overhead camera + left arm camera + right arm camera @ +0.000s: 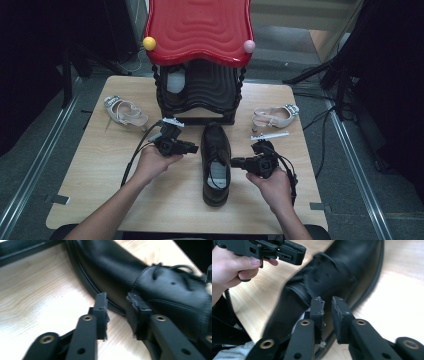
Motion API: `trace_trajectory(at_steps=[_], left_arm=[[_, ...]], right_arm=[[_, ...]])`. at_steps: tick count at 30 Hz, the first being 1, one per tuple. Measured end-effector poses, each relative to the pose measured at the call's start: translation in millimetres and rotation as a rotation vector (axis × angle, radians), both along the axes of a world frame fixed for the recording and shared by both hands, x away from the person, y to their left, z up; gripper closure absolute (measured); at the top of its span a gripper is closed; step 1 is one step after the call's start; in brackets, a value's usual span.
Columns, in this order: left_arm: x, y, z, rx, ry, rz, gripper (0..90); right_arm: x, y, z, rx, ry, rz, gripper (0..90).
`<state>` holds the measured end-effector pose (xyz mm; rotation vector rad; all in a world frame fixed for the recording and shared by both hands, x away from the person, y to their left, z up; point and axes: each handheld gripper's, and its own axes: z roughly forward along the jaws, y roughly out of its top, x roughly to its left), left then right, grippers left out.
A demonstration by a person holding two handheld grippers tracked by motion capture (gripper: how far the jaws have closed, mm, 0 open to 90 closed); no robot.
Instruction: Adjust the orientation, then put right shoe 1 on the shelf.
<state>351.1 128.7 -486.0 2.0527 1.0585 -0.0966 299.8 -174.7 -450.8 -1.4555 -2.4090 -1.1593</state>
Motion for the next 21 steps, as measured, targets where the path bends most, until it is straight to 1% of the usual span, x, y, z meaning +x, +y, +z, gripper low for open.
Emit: trace_trajectory(at_steps=[2, 4, 6, 7, 8, 10, 11, 13, 15, 18, 21], left_arm=[[-2.4, 3.8, 8.5, 0.017, -0.016, -0.006, 65.0], [-4.6, 8.3, 17.7, 0.009, -0.028, -0.013, 61.0], [-6.5, 12.5, 26.9, -0.002, -0.038, -0.016, 57.7], [-7.1, 14.2, 31.3, -0.001, -0.045, -0.020, 57.5], [-7.8, 15.7, 35.7, 0.001, -0.056, -0.017, 57.3], [-7.8, 18.8, 43.3, -0.008, -0.062, -0.022, 57.0], [-7.6, 20.1, 46.8, -0.011, -0.066, -0.021, 56.7], [-6.1, 21.7, 52.6, -0.004, -0.068, -0.023, 55.9], [-3.8, 22.4, 60.3, 0.011, -0.074, -0.033, 55.0], [-1.8, 22.6, 71.3, 0.012, -0.085, -0.037, 54.4], [1.0, 23.1, 83.8, 0.001, -0.100, -0.041, 54.1]], right_arm=[[-2.5, 4.0, 9.1, 0.002, -0.008, 0.012, 77.3], [-6.3, 8.9, 18.6, 0.014, -0.012, 0.023, 74.5], [-8.8, 14.1, 23.5, 0.019, -0.008, 0.032, 71.6], [-10.1, 18.2, 25.3, 0.015, -0.006, 0.043, 71.0], [-10.6, 21.3, 26.0, 0.008, -0.007, 0.051, 69.8], [-11.4, 25.8, 26.6, 0.008, -0.002, 0.054, 68.9], [-10.6, 28.0, 26.2, 0.009, 0.007, 0.053, 69.0], [-9.8, 31.6, 25.7, 0.016, 0.023, 0.053, 69.0], [-9.4, 35.1, 25.3, 0.013, 0.034, 0.064, 68.9], [-9.9, 41.4, 24.9, 0.014, 0.064, 0.072, 67.2], [-9.5, 47.4, 23.0, 0.009, 0.082, 0.080, 66.1]])
